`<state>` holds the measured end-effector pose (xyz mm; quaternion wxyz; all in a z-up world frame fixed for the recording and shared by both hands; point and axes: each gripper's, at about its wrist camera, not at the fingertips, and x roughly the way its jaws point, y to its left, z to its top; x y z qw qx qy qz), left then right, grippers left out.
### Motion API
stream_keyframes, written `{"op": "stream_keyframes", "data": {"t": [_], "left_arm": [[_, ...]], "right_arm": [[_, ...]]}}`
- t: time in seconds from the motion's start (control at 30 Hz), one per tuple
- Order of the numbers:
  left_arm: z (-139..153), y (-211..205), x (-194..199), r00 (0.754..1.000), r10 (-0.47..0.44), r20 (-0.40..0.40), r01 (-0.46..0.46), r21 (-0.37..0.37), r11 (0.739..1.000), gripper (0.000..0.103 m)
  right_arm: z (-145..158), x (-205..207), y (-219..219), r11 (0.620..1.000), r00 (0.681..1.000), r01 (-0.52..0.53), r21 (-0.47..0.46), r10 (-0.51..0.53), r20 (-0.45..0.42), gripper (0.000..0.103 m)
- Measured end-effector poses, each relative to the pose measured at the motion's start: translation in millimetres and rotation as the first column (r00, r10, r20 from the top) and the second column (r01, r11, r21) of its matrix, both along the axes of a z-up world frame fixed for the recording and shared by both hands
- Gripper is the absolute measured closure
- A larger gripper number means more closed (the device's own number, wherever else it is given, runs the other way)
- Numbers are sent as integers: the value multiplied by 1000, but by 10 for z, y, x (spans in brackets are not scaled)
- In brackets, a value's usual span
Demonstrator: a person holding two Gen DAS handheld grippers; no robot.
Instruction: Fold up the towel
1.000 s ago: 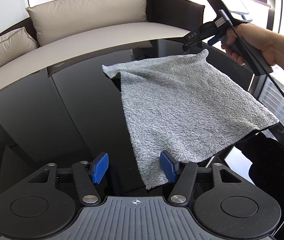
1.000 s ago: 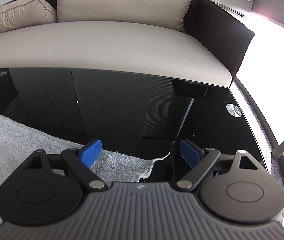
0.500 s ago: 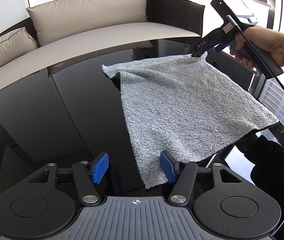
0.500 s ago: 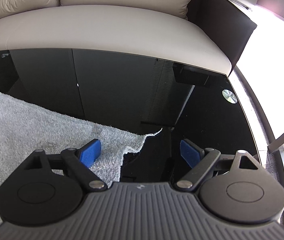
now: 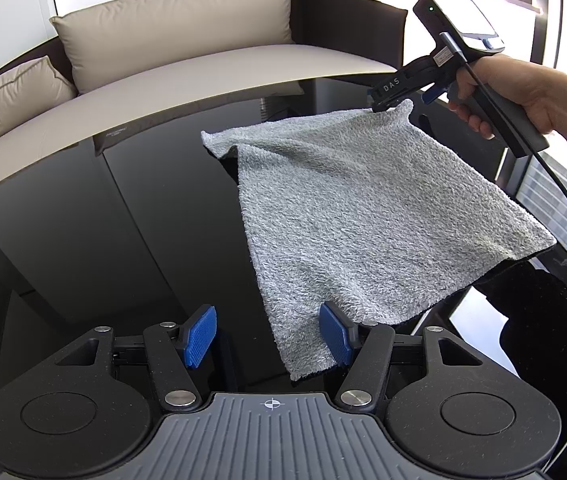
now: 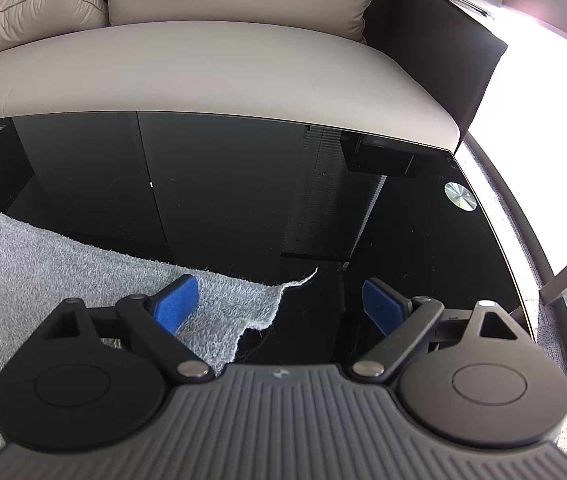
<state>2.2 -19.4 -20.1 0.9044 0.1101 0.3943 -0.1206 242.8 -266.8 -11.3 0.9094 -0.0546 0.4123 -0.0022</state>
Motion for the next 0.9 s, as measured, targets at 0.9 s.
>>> {"op": "stream_keyframes", "data": {"t": [0.9], "left_arm": [[-7,-6,-120,1000,18,11,-17,-53,998,63]], "right_arm": [[297,-1872,-230,986,997,-68,154,64,36,12]]}}
